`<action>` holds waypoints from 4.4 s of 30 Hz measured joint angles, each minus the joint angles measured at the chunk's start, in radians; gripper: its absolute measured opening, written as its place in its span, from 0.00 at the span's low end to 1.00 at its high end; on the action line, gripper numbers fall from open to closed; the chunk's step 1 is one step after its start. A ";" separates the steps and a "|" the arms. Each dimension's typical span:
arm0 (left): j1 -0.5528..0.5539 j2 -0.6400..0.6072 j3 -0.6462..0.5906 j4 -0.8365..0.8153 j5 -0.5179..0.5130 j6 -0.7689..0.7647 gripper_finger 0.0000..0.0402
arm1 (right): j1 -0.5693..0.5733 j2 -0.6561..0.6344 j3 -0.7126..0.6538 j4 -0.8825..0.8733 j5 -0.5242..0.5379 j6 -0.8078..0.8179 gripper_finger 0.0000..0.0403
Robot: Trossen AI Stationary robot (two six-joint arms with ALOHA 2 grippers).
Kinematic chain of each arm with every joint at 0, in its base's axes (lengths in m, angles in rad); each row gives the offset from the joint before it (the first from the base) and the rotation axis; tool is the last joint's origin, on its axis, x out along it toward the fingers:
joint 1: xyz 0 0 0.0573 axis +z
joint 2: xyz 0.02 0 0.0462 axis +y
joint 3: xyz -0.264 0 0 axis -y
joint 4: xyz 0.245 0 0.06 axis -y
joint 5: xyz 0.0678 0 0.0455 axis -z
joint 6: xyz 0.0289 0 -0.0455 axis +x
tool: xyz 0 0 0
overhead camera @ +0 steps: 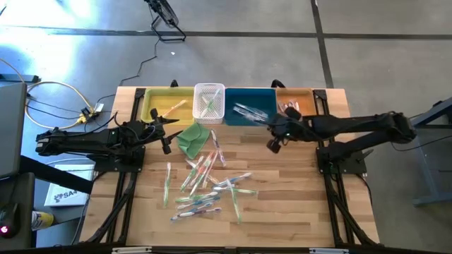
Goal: Pick & Place Toothbrushes
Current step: Put the violet toothbrush into the orange bin, then put the green toothbrush into the white bin
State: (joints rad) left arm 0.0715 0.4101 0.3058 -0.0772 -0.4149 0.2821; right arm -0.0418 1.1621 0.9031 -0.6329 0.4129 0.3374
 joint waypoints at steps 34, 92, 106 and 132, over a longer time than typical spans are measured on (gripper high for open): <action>0.000 0.000 0.000 -0.001 -0.005 0.000 0.53 | -0.448 0.103 0.001 -0.313 0.091 0.131 0.03; 0.000 0.000 0.000 -0.003 -0.005 0.000 0.53 | -0.347 0.147 0.001 -0.100 -0.196 -0.009 0.04; 0.000 0.000 0.000 -0.007 -0.004 -0.003 0.53 | -0.177 0.156 0.001 0.362 -0.469 -0.125 0.01; 0.000 0.000 0.000 -0.044 0.019 -0.002 0.53 | 0.102 0.155 0.001 0.565 -0.301 0.009 0.01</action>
State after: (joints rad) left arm 0.0715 0.4103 0.3058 -0.1213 -0.3958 0.2799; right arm 0.0601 1.3167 0.9043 -0.0678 0.1122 0.3468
